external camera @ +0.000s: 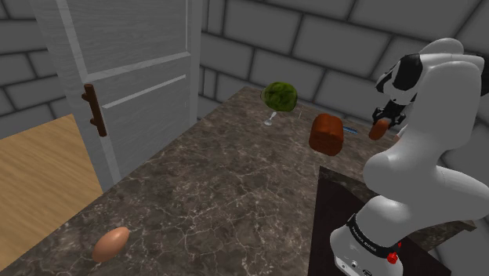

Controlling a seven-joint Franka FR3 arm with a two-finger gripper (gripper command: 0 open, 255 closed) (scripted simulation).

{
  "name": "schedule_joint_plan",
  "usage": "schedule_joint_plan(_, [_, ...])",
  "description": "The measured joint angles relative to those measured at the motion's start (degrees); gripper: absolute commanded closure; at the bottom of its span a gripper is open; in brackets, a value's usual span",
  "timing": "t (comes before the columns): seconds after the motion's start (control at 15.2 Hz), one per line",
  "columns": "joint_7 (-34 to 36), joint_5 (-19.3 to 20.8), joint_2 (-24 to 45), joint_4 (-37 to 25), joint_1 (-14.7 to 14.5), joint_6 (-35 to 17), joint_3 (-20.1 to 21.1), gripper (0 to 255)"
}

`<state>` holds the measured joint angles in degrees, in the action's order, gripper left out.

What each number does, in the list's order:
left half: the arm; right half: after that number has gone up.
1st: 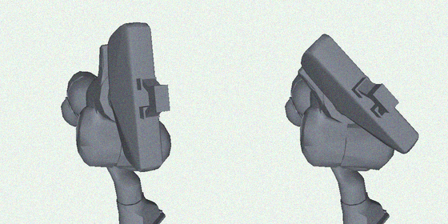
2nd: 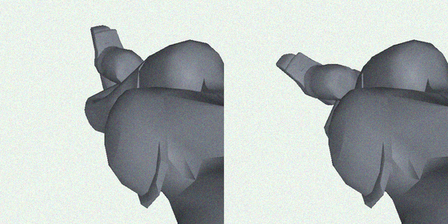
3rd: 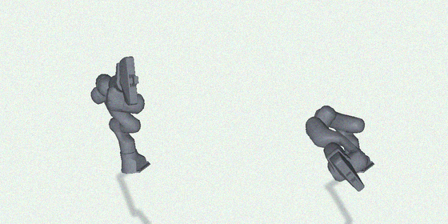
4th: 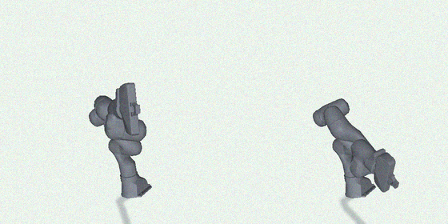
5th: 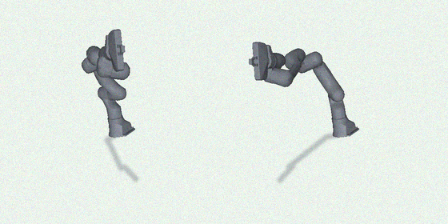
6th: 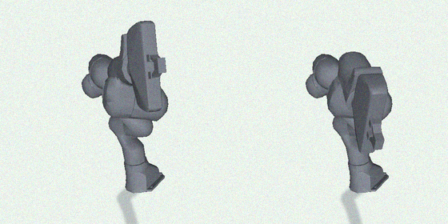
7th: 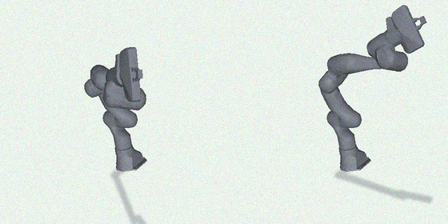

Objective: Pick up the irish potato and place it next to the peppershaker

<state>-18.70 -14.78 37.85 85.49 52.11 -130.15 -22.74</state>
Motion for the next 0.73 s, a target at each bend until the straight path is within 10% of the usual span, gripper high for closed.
schedule_joint_plan(0.59, [-0.1, -0.2, 1.2, 0.5, 0.4, -1.5, 0.8, 255])
schedule_joint_plan(0.66, [-0.1, -0.2, 1.0, 1.0, 0.3, -1.6, 0.8, 0])
schedule_joint_plan(0.73, [0.0, -0.1, 1.0, 1.8, 0.1, -1.6, 0.8, 0])
